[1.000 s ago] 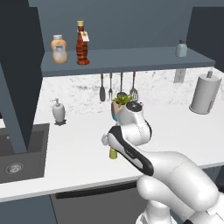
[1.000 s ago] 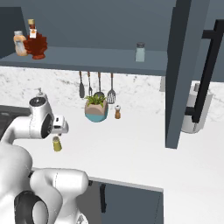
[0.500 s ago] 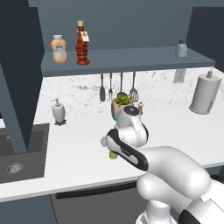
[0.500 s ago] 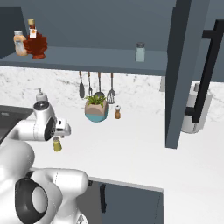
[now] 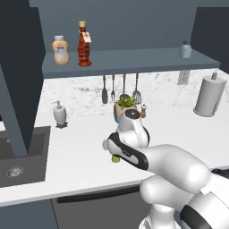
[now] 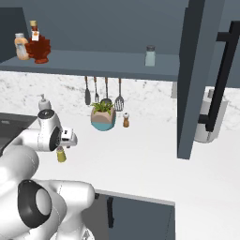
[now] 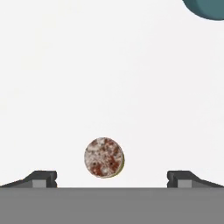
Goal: Put the shaker and condiment bottle from the counter next to their counterparts in the cabinet.
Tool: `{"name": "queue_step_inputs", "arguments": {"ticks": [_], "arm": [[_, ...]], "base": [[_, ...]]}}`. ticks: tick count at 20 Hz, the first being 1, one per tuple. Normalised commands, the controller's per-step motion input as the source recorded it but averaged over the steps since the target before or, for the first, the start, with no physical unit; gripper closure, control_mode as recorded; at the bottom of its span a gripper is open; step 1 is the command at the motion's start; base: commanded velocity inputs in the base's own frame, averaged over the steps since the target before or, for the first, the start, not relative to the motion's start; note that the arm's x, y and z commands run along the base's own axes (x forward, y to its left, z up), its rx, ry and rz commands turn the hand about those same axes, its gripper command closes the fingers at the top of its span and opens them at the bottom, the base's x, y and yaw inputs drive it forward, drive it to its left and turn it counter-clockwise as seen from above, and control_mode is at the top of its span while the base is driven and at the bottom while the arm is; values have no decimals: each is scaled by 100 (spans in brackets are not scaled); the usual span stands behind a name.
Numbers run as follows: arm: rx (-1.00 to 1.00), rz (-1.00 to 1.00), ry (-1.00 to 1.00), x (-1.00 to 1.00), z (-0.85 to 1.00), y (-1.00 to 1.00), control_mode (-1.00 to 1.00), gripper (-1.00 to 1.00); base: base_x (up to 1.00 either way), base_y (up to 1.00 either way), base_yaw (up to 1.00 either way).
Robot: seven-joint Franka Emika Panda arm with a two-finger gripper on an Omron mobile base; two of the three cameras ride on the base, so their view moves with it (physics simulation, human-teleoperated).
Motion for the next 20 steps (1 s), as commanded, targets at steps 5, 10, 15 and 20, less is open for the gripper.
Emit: {"name": "queue_step_inputs", "arguments": {"ticks": [5,10,15,20], "arm": [[0,-2,0,0,-2,0,-100,-100],[0,-2,0,0,-4,1,-100,-100],[0,-1,0,0,-11,4,-100,-100],[0,0,0,0,-15,7,-100,-100]], "base": [[0,0,0],[0,0,0],[0,0,0],[0,0,0]]}}
